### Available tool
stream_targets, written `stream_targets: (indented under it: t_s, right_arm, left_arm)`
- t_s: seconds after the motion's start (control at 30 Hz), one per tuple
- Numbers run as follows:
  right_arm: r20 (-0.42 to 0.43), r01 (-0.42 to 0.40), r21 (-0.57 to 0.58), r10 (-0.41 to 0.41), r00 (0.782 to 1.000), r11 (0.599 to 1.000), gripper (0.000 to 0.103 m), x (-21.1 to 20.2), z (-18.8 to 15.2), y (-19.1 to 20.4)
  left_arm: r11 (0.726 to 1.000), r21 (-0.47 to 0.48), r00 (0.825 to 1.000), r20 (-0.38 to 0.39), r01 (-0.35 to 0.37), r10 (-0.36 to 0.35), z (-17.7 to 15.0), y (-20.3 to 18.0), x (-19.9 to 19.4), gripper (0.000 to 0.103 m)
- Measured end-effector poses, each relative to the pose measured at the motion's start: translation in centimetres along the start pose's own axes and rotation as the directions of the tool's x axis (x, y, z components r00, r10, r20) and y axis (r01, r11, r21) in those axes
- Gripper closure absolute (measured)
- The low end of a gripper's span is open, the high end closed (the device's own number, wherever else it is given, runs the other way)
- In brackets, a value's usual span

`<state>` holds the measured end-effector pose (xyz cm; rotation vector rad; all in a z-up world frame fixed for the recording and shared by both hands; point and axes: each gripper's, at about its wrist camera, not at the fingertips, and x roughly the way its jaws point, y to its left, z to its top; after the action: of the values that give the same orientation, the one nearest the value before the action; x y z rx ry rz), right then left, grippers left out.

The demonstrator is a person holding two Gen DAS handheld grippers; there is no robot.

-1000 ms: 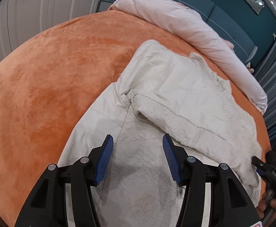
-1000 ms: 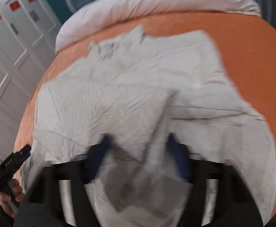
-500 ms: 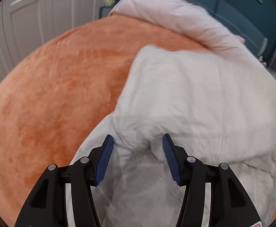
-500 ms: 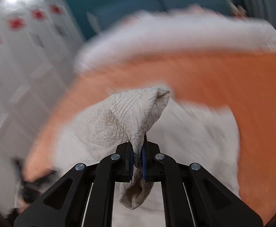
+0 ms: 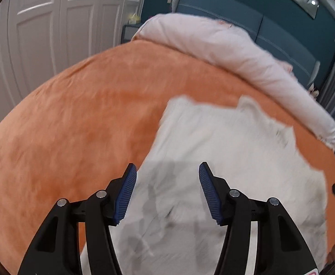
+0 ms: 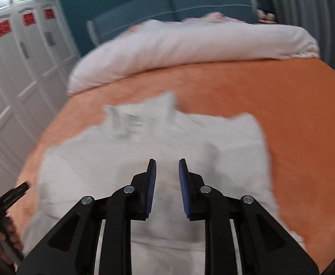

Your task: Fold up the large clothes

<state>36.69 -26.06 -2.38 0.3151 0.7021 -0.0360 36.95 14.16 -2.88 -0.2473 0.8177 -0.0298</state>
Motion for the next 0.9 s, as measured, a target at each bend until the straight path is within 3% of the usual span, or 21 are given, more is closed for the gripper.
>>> stream_targets:
  t_s: [0.17, 0.27, 0.37, 0.43, 0.5, 0.57, 0.7, 0.83, 0.9]
  right_arm:
    - [-0.089, -0.065, -0.165, 0.051, 0.995, 0.984, 0.085, 4.9, -0.1, 6.0]
    - [-0.134, 0.007, -0.208, -0.036, 0.990, 0.978, 0.089, 8.4, -0.9, 5.6]
    - [-0.121, 0.048, -0.128, -0.064, 0.991, 0.991, 0.092, 8.7, -0.9, 1.8]
    - [-0.115, 0.059, -0.044, -0.064, 0.991, 0.997, 0.103, 8.4, -0.9, -1.4]
    - [-0.119, 0.013, 0.043, -0.008, 0.993, 0.999, 0.103, 8.6, -1.6, -4.5]
    - [-0.120, -0.026, 0.086, 0.036, 0.992, 0.996, 0.103, 9.0, -2.8, -5.4]
    - [-0.127, 0.037, 0.002, -0.036, 0.991, 0.999, 0.103, 9.9, -2.9, -3.8]
    - [-0.150, 0.048, 0.043, -0.041, 0.988, 0.998, 0.103, 6.8, -2.3, -4.4]
    - [-0.130, 0.042, 0.059, -0.034, 0.991, 0.997, 0.085, 3.2, -2.7, -4.5]
  left_arm:
    - [0.999, 0.041, 0.999, -0.034, -0.021, 0.022, 1.9, -3.2, 3.9, 0.048]
    - [0.994, 0.072, 0.995, -0.064, -0.076, 0.081, 1.5, -3.6, 7.1, 0.048]
    - [0.988, 0.102, 0.990, -0.064, -0.118, 0.125, 0.5, -2.6, 9.3, 0.044]
    - [0.990, 0.080, 0.990, -0.078, -0.114, 0.120, 0.0, -1.7, 10.1, 0.034]
    - [0.995, 0.026, 0.992, -0.086, -0.093, 0.095, -0.4, -0.3, 11.0, 0.019]
    - [0.997, -0.007, 0.993, -0.091, -0.073, 0.072, -0.8, 0.5, 11.5, 0.015]
    - [0.993, 0.032, 0.990, -0.079, -0.115, 0.117, -1.0, -0.3, 11.7, 0.014]
    - [0.989, 0.025, 0.983, -0.103, -0.149, 0.150, -0.9, 0.0, 10.0, 0.019]
    - [0.996, -0.010, 0.990, -0.113, -0.091, 0.090, -1.4, 1.1, 6.7, 0.021]
